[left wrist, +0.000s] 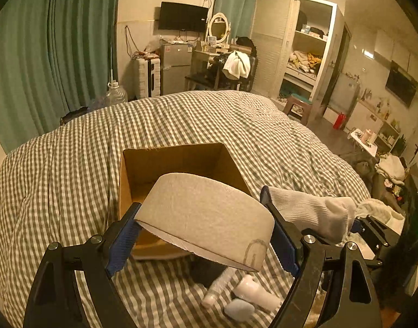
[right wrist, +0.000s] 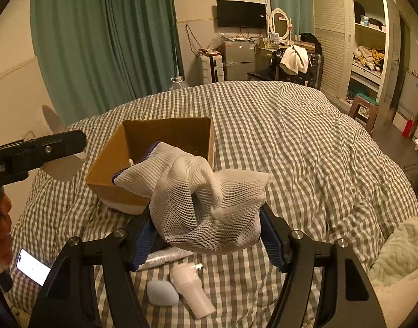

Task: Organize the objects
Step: 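Carry tape roll and sock into the box and release both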

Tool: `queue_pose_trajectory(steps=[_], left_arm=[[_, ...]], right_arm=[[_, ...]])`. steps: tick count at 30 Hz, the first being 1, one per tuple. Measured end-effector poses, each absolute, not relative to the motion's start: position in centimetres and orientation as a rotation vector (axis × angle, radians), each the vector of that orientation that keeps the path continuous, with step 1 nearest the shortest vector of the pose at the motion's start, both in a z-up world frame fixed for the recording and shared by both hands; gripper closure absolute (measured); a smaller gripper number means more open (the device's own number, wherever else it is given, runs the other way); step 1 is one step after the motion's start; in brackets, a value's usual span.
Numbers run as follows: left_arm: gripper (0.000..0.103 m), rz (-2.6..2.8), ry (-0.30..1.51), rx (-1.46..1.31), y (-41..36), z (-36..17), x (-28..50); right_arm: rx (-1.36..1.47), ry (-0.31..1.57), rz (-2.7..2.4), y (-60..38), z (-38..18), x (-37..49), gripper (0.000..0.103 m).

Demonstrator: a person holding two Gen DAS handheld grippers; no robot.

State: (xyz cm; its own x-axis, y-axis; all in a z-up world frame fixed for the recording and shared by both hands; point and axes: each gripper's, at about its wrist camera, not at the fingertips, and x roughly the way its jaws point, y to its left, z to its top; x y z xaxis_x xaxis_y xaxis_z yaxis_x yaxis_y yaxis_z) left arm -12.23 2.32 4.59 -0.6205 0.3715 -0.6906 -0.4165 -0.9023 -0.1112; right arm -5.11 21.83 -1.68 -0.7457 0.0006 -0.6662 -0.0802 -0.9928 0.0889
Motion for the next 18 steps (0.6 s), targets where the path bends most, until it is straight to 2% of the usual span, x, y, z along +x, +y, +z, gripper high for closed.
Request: queue_pose_trajectory(steps=[11,18], left_arm=[[0.015,2.555,0.143,-1.119,3.3,-0.3,-20.3],[0.015,2.591,0.21,-1.204,3.8,-4.8,-24.9]], right_arm=[[-1.143,0.205,2.914,22.3,-2.8,-12.9,0.035],[-1.197,0.133,2.919,21.2,-5.6,-19.3,0.035]])
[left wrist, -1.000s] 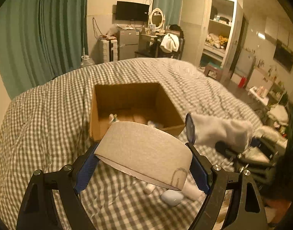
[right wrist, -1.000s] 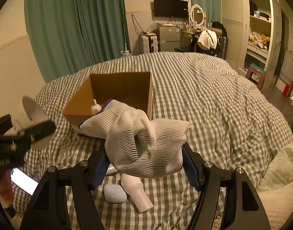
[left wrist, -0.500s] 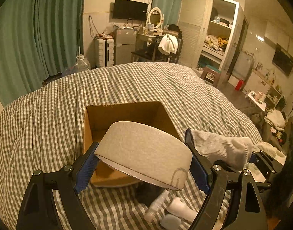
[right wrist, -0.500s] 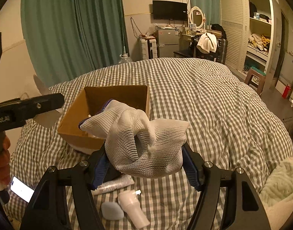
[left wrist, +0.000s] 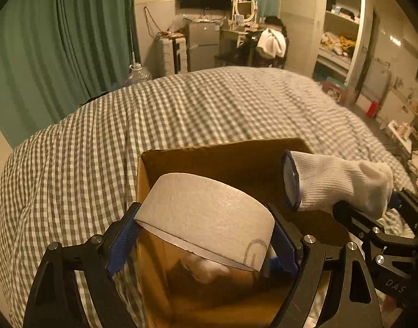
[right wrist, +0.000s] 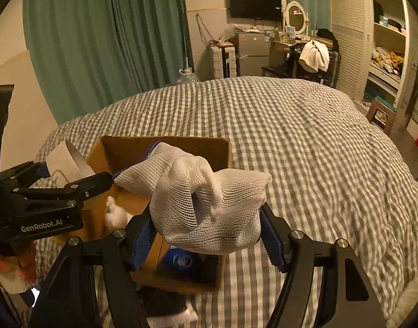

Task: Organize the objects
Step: 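Carry tape roll and sock into the box and release both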

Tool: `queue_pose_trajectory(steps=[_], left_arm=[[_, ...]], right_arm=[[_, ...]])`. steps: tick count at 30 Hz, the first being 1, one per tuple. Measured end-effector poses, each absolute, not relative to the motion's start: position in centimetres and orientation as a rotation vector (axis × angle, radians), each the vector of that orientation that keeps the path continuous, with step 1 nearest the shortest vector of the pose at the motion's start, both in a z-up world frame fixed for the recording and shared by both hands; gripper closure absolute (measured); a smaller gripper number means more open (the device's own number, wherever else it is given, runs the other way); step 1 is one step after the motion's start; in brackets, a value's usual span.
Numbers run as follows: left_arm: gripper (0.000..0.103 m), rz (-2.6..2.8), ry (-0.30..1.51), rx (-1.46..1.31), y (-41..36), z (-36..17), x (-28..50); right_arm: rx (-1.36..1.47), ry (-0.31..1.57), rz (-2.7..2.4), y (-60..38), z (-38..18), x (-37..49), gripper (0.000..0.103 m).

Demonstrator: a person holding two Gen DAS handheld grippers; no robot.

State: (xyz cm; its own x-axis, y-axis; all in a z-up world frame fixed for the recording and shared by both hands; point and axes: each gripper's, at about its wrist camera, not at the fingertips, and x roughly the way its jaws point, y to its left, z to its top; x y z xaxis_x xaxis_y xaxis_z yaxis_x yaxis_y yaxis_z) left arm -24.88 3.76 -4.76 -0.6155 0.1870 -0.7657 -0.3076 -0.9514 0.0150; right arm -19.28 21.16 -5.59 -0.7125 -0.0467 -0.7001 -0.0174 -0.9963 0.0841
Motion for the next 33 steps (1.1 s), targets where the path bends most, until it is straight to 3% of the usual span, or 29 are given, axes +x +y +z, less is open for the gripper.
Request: queue_pose_trajectory(steps=[5,9,12,26,33], left_arm=[[0.014,2.607,0.28,-1.17,4.5,-6.1,-26.8],[0.013,2.588,0.299,-1.167,5.6,-6.4,-27.2],[0.004,2.591,0.317,-1.172,5.7,-5.9,-26.5],[0.001,2.687,0.262,-0.999,2.6,2.2,-16.2],[0.001,2.712,0.222,-0.963,2.1,2.8,-11.4]], right_arm=[[1.145,-0.068,-2.911,20.7,-6.3,-20.9,0.032],[1.07,-0.117,-2.9,21.2,-5.8,-20.5,0.014],[1.02,-0.155,-2.913,21.7,-4.7,-19.2,0.01],[0.937,-0.06,-3.037,21.9,2.7,-9.6,0.009],[0.929,0.002,-3.048,20.9,4.1,-4.0,0.009]])
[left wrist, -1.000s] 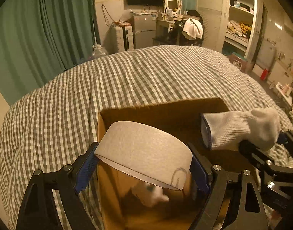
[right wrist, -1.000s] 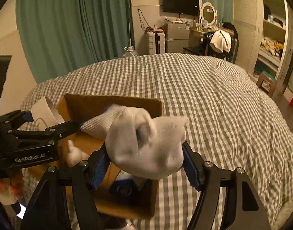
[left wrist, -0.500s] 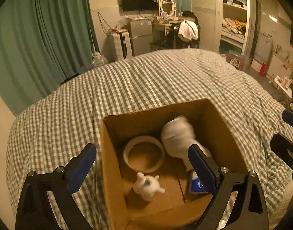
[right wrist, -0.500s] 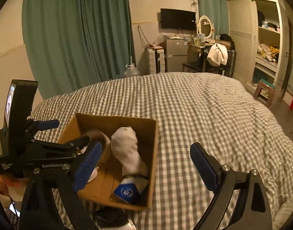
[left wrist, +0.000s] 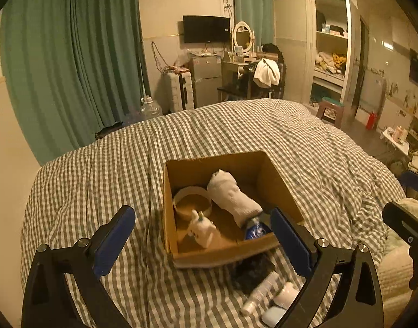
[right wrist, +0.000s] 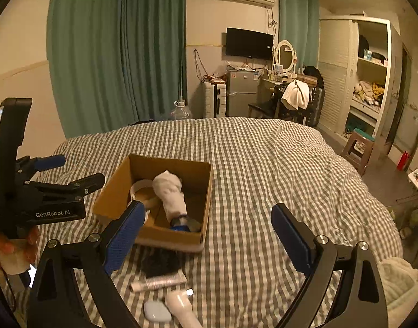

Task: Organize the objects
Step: 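Carry tape roll and sock into the box and release both, then grasp the white tube with left gripper while right grasps the white device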

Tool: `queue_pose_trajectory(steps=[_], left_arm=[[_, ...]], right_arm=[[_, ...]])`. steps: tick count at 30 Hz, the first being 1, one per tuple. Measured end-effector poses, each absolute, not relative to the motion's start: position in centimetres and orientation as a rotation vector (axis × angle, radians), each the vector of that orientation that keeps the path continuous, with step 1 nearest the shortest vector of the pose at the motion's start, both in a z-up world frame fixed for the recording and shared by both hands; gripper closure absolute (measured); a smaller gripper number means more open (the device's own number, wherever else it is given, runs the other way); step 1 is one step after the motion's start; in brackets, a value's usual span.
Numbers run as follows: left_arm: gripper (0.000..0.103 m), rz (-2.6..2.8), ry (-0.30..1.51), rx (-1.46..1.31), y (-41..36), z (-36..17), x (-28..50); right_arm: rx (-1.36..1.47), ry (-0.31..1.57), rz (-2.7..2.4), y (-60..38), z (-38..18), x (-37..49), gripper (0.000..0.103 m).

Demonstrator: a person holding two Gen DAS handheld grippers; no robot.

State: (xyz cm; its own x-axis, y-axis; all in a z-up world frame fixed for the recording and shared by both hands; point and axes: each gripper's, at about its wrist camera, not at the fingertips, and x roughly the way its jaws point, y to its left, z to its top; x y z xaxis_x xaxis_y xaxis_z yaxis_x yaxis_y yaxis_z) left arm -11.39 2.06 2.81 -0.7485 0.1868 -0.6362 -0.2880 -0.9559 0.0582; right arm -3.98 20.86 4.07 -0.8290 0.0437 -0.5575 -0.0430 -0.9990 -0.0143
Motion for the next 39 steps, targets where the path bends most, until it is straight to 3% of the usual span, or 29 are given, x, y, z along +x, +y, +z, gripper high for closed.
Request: queue_pose_trajectory(steps=[7,16,21,28,33,35,37,39], left_arm=[[0.001,2.723,0.243,-0.99,2.6,-0.2,-8.2],[0.001,2.679,0.363,-1.14,3.2,-8.6,-6.9],[0.001,2.636,0.41,-1.241,3.6,-12.3,-7.3],[0.001,2.587,0.388,-1.319,3.7,-13.7,-8.0],[0.001,2.563,0.405,-1.347,4.3,-14.6,-8.7],[0.001,2.551,0.429,-1.356,4.7,-15.0,-8.9],[0.001,2.542,0.448,-1.351,5.2,-15.2,-8.9],[0.001,2.53,0.462,-1.35,5.6,-15.4,-8.9]], right_arm=[[-0.957,-0.007,2.947,20.5,2.0,-1.3,0.009],[-1.236,0.01,2.887,20.1,-6.8,-2.0,0.01],[-1.446,0.091,2.805,20.7,-12.9,-3.3,0.019],[-1.636,0.153,2.79,20.1,-17.1,-4.9,0.033],[-1.726,0.21,2.778,19.5,-19.7,-5.9,0.035],[-1.746,0.255,2.786,19.5,-20.1,-6.0,0.043],[-1.757,0.329,2.818,19.7,-20.1,-5.8,0.058],[-1.733,0.313,2.826,19.7,-19.8,-5.3,0.058]])
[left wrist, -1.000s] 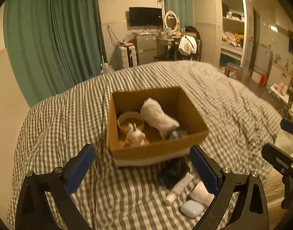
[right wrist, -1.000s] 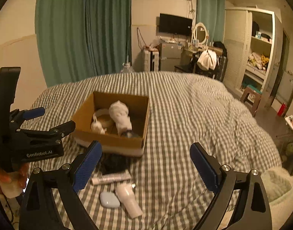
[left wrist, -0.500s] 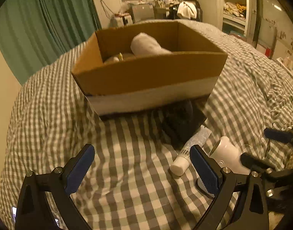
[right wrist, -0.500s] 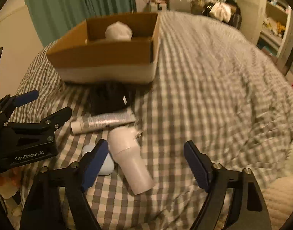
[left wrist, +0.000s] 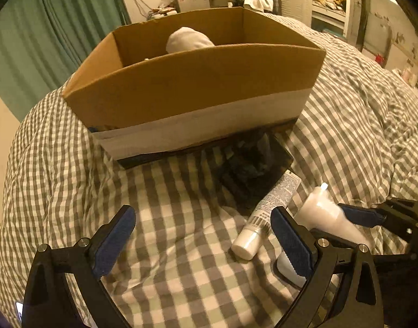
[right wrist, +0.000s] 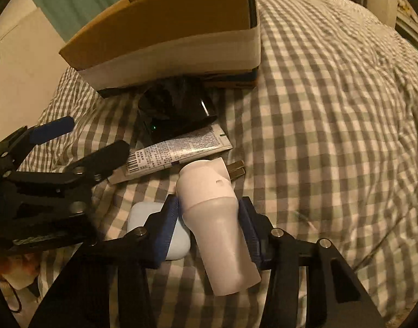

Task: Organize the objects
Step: 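Grasp the white tube with left gripper while right grasps the white device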

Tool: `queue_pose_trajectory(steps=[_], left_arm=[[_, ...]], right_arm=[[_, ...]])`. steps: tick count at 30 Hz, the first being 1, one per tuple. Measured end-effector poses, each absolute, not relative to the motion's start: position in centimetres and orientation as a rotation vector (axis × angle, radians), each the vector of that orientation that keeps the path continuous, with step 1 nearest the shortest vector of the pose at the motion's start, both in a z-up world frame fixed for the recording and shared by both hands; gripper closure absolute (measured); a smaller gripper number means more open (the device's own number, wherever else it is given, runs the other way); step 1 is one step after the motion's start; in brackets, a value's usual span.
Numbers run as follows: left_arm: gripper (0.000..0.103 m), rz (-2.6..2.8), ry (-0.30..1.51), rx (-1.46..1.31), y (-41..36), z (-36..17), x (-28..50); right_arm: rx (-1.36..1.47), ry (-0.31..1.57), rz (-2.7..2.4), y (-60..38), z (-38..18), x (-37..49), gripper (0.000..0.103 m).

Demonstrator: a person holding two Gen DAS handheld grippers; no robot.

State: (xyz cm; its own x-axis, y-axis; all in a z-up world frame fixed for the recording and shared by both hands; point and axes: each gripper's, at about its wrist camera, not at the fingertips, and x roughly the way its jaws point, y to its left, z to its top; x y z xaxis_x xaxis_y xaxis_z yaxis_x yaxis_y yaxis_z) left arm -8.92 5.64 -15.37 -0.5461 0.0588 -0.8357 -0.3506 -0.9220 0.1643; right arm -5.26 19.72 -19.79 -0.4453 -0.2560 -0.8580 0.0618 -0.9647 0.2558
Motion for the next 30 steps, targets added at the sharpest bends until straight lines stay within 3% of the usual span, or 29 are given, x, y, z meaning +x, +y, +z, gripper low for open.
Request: queue_pose_trajectory(steps=[5,7,11,14,15,17,23,30], left_arm=[[0.007,2.454,0.487,-1.329,7.7,-15.6,-9.0],[0.022,2.402,0.509,-1.35,8.8,-16.3,-9.1],[0.04,2.299,0.541,-1.424,10.6,-18.0,-9.8],[0.048,2.238,0.563,-1.461,11.4,-19.0,-9.9],[0.058,2.207,0.569,-1.478,11.7,-19.4,-10.0],[0.066,2.193,0.581,-1.498,11.8,-19.8,-10.0],[0.079,2.198,0.527,-1.457,11.0,-18.5,-9.0],[0.079,2.183,0.444,-1.411,9.1,-16.2,-6.3]], right_arm=[[1.515,-0.264,-2.629,22.0,-17.8,-3.7,0.058],[1.497,-0.291,-2.674,23.4,-16.8,-3.2,0.058],[1.462,-0.34,-2.761,25.8,-15.5,-2.4,0.058],[1.471,-0.364,-2.778,26.4,-15.3,-3.2,0.058],[1.478,-0.373,-2.777,26.6,-15.4,-3.2,0.058],[1.495,-0.386,-2.768,27.0,-16.0,-3.5,0.058],[1.512,-0.372,-2.755,26.6,-16.4,-3.2,0.058],[1.485,-0.334,-2.779,25.6,-15.0,-2.8,0.058]])
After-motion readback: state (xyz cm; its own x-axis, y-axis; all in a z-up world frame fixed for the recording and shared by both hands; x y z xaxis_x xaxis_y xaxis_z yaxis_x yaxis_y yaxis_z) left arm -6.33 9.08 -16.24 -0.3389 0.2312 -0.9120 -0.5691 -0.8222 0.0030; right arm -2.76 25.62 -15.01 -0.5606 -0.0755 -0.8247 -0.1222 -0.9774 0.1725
